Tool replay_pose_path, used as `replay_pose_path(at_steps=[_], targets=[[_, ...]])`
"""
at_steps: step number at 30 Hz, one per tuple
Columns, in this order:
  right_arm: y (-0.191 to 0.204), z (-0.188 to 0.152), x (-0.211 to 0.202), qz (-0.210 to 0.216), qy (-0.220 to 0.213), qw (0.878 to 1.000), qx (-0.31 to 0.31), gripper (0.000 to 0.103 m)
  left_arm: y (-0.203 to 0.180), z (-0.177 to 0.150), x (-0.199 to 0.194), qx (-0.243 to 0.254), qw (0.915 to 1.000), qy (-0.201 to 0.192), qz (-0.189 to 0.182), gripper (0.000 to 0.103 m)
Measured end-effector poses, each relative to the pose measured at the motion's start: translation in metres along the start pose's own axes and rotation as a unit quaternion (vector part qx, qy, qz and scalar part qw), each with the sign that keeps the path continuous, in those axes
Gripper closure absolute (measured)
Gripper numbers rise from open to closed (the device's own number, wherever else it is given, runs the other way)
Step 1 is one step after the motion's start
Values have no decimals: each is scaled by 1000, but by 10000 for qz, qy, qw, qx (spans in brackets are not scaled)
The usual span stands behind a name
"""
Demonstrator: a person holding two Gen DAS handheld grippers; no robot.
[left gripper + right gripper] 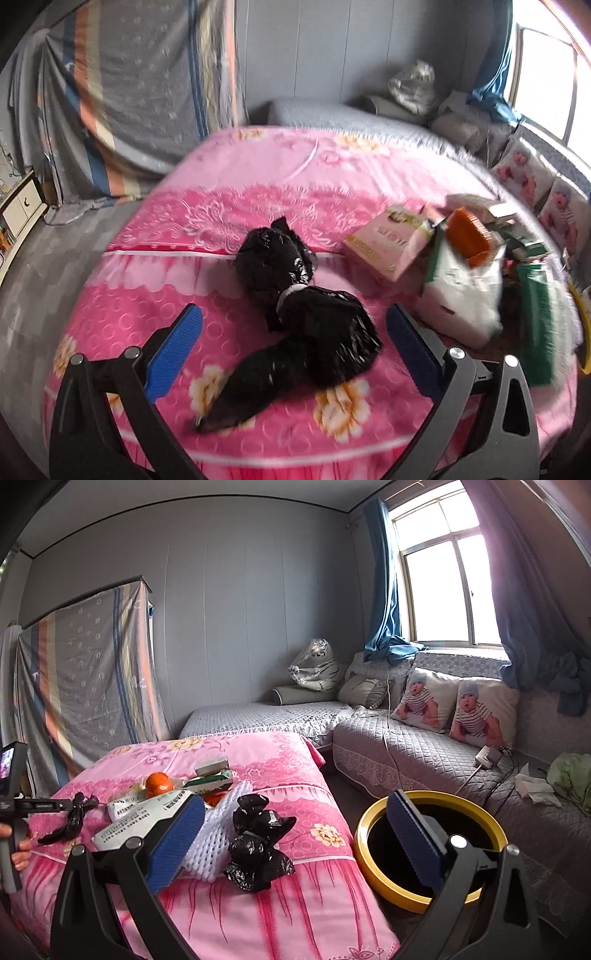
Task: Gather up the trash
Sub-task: 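Reach the left tool to the black plastic bag and close on it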
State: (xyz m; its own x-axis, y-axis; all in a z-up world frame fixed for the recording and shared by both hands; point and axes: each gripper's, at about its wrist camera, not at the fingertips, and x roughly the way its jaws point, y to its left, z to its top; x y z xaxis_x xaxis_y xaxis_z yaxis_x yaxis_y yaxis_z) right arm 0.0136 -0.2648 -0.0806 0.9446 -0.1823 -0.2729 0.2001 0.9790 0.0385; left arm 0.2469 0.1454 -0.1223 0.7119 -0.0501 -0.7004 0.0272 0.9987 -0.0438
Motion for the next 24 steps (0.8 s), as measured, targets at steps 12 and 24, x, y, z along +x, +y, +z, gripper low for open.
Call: replay_pose_path(at_steps=[12, 24], targets=[[-7, 0, 20, 198, 390, 9989, 195, 8, 19, 2, 56, -413, 9967, 690, 87, 72], [1, -14, 104, 800, 1362, 9816, -1069, 9, 13, -5, -8, -583, 9969, -99, -521, 80]])
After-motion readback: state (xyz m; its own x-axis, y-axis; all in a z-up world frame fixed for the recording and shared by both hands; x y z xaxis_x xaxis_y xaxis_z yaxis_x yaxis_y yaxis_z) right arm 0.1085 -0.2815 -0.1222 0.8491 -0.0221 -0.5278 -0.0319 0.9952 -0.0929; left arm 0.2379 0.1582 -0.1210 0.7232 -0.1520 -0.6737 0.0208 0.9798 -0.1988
